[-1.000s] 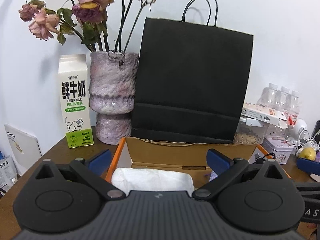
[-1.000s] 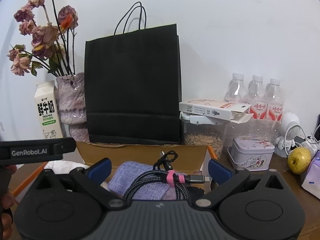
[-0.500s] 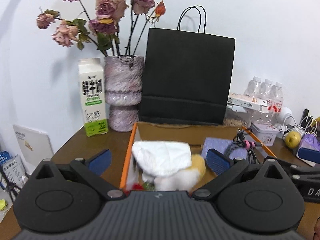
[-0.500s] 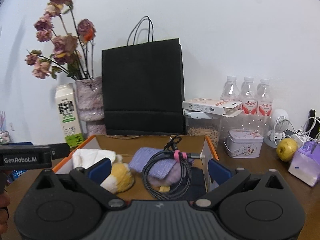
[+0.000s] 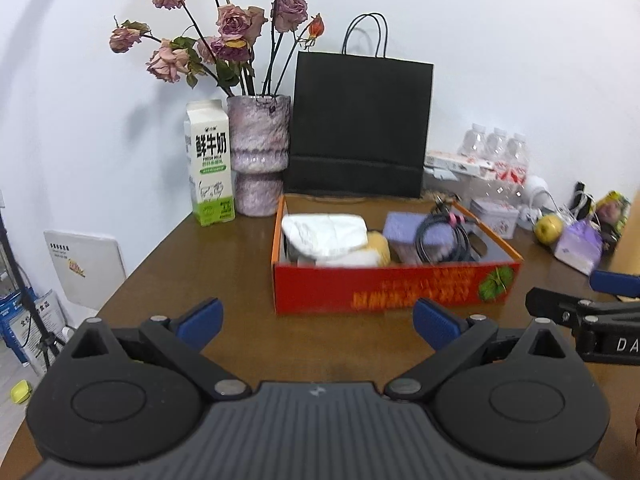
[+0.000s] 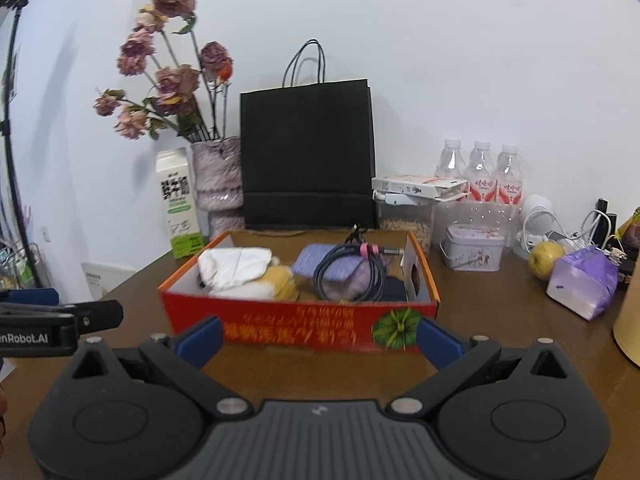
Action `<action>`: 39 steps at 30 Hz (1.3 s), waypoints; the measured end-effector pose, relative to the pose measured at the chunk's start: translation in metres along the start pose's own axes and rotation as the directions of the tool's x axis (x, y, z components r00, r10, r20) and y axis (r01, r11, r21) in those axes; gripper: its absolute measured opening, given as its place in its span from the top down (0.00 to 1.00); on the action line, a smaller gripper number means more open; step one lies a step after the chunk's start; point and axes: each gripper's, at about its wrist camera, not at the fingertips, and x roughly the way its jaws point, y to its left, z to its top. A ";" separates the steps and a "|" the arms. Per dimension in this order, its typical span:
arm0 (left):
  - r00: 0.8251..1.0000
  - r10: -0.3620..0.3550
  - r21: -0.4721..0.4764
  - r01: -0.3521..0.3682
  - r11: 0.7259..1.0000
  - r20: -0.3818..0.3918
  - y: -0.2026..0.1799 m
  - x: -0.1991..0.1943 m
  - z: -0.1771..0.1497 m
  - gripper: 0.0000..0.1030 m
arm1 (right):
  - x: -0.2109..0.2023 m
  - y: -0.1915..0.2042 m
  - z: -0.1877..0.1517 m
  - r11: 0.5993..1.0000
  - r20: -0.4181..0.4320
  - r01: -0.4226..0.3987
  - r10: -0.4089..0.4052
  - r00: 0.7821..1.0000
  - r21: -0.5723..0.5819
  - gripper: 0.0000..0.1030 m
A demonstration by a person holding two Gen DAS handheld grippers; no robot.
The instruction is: Organize objects
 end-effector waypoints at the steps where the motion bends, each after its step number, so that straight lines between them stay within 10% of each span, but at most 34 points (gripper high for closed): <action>1: 1.000 0.000 0.003 0.000 1.000 -0.005 0.000 -0.007 -0.005 0.00 | -0.007 0.001 -0.004 1.000 -0.001 -0.002 0.002 1.000 -0.001 0.00; 39: 1.000 0.017 -0.005 -0.017 1.000 -0.022 0.005 -0.091 -0.060 0.00 | -0.092 0.025 -0.056 1.000 -0.024 -0.028 0.028 0.999 -0.008 0.00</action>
